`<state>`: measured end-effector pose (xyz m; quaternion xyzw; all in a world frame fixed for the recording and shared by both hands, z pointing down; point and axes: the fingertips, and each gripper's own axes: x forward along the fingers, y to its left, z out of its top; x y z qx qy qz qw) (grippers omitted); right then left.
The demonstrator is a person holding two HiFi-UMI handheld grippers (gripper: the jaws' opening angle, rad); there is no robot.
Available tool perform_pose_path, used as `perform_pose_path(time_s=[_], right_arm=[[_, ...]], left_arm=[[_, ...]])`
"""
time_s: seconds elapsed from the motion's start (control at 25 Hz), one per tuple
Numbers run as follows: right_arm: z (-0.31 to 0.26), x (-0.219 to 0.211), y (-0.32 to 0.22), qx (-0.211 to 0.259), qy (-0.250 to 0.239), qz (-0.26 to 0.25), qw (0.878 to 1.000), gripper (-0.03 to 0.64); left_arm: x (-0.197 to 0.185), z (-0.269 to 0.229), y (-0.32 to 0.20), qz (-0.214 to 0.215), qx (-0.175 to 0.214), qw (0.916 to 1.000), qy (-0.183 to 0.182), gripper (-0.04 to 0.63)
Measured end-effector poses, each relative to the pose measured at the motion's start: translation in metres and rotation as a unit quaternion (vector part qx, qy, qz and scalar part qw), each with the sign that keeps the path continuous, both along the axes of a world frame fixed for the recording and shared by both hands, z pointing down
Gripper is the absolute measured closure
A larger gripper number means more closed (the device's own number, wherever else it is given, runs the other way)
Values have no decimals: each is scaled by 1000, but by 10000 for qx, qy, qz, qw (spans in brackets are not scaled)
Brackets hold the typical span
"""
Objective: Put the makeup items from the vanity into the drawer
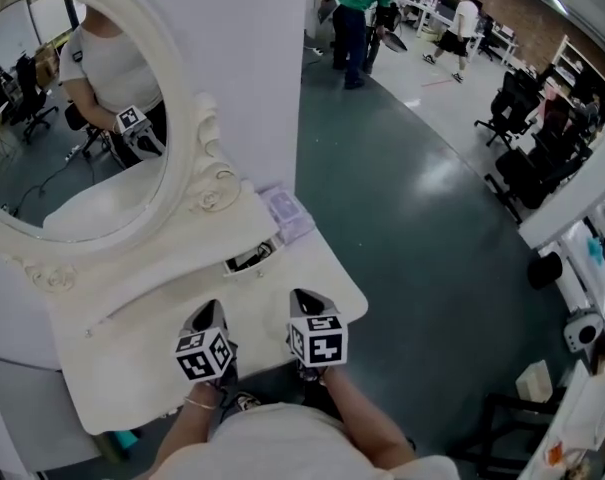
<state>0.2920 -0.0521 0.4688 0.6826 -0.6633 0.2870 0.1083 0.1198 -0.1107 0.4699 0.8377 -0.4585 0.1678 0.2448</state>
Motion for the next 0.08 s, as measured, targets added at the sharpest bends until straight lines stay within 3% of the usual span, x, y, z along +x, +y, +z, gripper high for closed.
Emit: perform_pose_path(time_s=[0.08], right_arm=[[1, 1, 0, -15, 22, 2, 10000, 598]], left_arm=[[1, 1, 0, 14, 3, 10000, 2, 592]])
